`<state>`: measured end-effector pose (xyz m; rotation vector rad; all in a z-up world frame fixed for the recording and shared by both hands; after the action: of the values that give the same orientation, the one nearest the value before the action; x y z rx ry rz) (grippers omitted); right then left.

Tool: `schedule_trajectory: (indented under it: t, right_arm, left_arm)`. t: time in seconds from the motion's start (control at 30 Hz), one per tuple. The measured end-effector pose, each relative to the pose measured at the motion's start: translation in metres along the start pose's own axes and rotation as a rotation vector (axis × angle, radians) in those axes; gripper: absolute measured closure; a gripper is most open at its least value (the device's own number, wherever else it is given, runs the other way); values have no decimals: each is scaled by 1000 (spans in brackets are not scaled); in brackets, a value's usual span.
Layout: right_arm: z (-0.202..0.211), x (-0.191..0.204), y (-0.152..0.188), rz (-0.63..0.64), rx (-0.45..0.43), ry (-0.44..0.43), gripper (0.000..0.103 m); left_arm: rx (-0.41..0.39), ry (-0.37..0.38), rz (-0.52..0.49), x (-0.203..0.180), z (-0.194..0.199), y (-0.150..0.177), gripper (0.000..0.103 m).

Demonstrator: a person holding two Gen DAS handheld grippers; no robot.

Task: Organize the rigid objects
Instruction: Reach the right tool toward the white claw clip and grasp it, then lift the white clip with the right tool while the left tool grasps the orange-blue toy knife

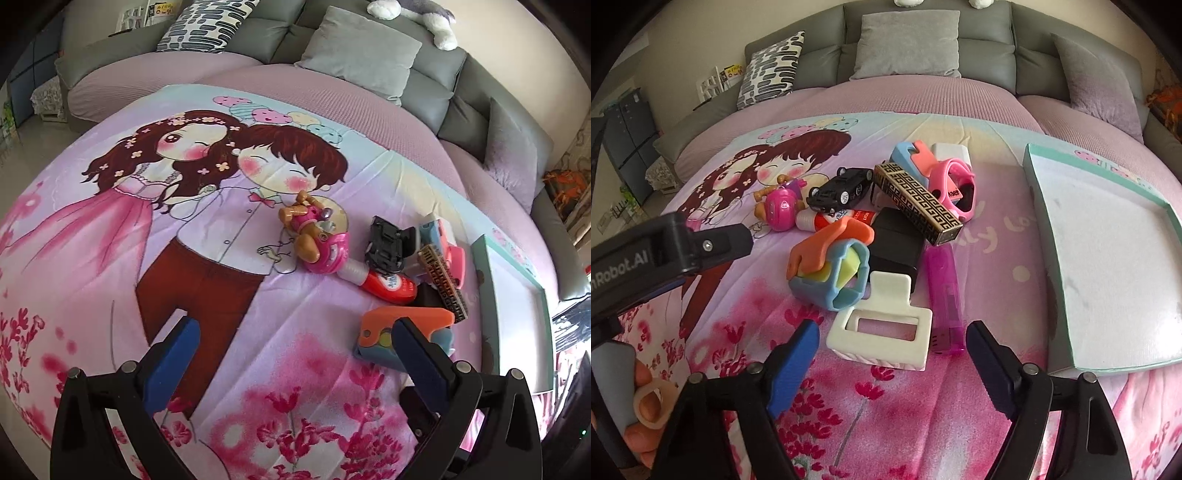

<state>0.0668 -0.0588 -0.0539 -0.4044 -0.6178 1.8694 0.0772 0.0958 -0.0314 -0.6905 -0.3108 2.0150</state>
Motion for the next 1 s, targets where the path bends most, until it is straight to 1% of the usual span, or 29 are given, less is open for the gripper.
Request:
schedule_trajectory:
  t: [0.17, 0.27, 0.33, 0.37, 0.47, 0.67, 0.87, 1.0]
  right_arm:
    - [2, -6, -2, -27, -20, -10, 38]
    - [3, -7, -2, -20, -18, -10, 41]
    - [5, -8, -2, -23, -24, -20, 48]
    - [6, -10, -2, -24, -23, -18, 50]
    - [7, -16, 0, -28, -20, -5, 50]
    - [11, -28, 4, -59, -15, -7, 49]
    - [16, -36, 8, -70, -6, 0, 49]
    - [21, -40, 8, -76, -15, 1, 49]
  left_arm:
    - [8, 55, 2, -9, 1, 2, 0]
    - [21, 101, -9, -20, 0, 4, 0]
    - [23, 133, -25, -29, 1, 6, 0]
    - [25, 144, -30, -33, 1, 7, 0]
    - [46, 173, -52, -45, -1, 12, 0]
    - [83, 180, -115, -64, -9, 25, 0]
    - [122, 164, -149, -71, -20, 35, 0]
    - [120, 148, -152, -68, -20, 35, 0]
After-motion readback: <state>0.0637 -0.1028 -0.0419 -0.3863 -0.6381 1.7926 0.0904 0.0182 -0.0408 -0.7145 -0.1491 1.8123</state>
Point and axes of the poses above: each gripper's, at about its wrist camera, not at the fingertips, and z roughly against the way its jaws point, x to its left, y to its underside, the point moved 9 cm from there along -z, roughly the way its jaws point, and after that the axes turned 8 degrees about z, right-handed, at the moved point
